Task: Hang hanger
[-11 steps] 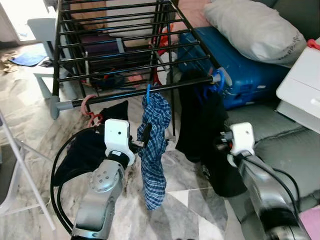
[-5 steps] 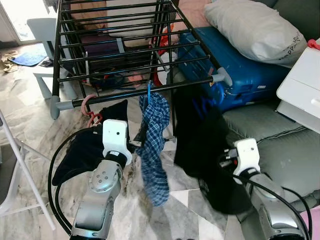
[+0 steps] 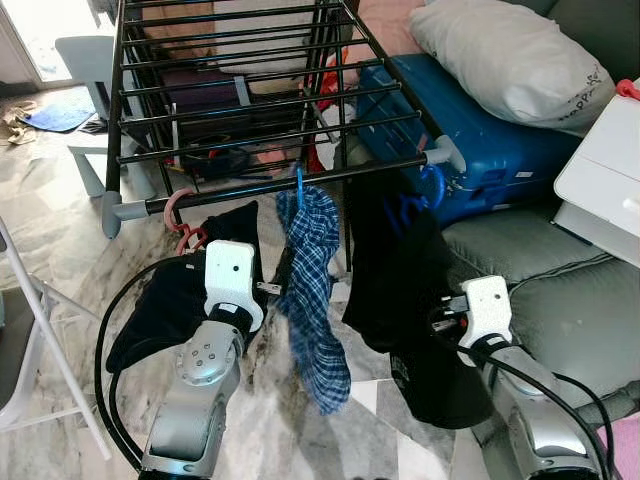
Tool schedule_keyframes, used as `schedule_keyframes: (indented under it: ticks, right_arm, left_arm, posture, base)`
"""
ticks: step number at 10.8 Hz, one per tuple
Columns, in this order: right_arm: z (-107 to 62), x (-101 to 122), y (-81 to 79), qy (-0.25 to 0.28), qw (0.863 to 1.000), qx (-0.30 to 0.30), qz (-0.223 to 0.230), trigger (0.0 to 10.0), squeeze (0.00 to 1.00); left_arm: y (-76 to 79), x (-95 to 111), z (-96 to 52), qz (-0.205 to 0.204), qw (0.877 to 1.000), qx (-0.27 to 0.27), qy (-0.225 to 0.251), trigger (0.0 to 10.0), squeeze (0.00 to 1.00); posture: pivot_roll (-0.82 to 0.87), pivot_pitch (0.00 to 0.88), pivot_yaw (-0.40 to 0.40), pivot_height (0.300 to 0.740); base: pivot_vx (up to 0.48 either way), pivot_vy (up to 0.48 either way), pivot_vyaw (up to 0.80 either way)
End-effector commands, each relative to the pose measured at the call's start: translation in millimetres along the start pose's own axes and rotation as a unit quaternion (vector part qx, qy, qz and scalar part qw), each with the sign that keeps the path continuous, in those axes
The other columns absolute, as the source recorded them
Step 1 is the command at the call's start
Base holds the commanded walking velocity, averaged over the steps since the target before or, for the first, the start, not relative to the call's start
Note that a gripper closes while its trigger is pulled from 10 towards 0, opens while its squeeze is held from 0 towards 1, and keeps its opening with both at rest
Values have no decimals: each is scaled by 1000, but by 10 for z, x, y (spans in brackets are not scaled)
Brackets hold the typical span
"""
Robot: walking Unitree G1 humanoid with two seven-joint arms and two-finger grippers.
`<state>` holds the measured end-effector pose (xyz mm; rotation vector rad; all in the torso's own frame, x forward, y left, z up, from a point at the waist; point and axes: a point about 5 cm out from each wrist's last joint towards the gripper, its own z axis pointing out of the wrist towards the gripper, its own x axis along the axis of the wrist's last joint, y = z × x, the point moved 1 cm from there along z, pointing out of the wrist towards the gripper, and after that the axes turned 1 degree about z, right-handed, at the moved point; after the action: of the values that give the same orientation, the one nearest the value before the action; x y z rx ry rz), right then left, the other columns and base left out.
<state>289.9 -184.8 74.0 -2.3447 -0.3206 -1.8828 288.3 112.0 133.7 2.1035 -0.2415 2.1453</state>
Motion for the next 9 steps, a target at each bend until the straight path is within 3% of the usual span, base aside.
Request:
schedule_keyframes:
  ticks: [1, 4, 9]
  right_arm:
    - [34, 183, -18, 34, 999, 0, -4, 10000, 0]
    - [71, 188, -22, 30, 999, -5, 13, 10000, 0]
    - [117, 220, -21, 20, 1000, -12, 21, 10000, 0]
  left_arm:
    - [-16, -3, 9, 5, 1000, 1, 0, 10000, 0]
    - [-15, 7, 27, 8, 1000, -2, 3, 10000, 0]
    - [-55, 38, 61, 9, 1000, 6, 8, 10000, 0]
  posture:
    - [-91, 23, -19, 740]
    - [-91, 12, -15, 740]
    - [-93, 28, -14, 740]
  base:
    - [0, 0, 0]
    - [0, 0, 0]
    - [-352, 0, 0]
